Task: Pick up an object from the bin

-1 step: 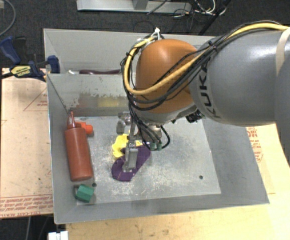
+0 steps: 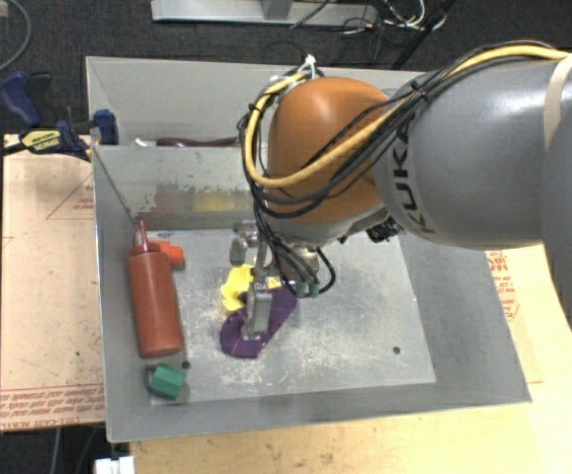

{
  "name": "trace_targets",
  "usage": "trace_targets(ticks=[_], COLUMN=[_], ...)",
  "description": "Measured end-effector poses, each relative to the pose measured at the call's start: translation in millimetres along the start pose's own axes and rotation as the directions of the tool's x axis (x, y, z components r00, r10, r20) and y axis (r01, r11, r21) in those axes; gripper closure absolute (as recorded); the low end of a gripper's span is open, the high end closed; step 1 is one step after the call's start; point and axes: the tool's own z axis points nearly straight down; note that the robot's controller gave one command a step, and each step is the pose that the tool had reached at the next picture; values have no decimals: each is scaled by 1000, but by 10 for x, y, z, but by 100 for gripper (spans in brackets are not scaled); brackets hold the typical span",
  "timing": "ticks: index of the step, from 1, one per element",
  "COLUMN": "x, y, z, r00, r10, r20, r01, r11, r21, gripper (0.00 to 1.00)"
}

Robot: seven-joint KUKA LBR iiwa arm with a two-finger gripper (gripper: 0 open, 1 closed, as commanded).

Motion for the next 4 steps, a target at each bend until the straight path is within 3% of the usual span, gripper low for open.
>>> trace_targets(ticks=[1,2,3,4], x=[-30,-267,-355,-305], y=[-299,-452,-373,-379], z=[192,730,1041,1226], r00=[998,996,972,951], r10=[-66,-93,-235,-309], r20=[4,8,2,8], r01=[66,93,235,309], r11=[998,996,972,951], r21=[-3,0,-2,1], gripper=[0,0,0,100])
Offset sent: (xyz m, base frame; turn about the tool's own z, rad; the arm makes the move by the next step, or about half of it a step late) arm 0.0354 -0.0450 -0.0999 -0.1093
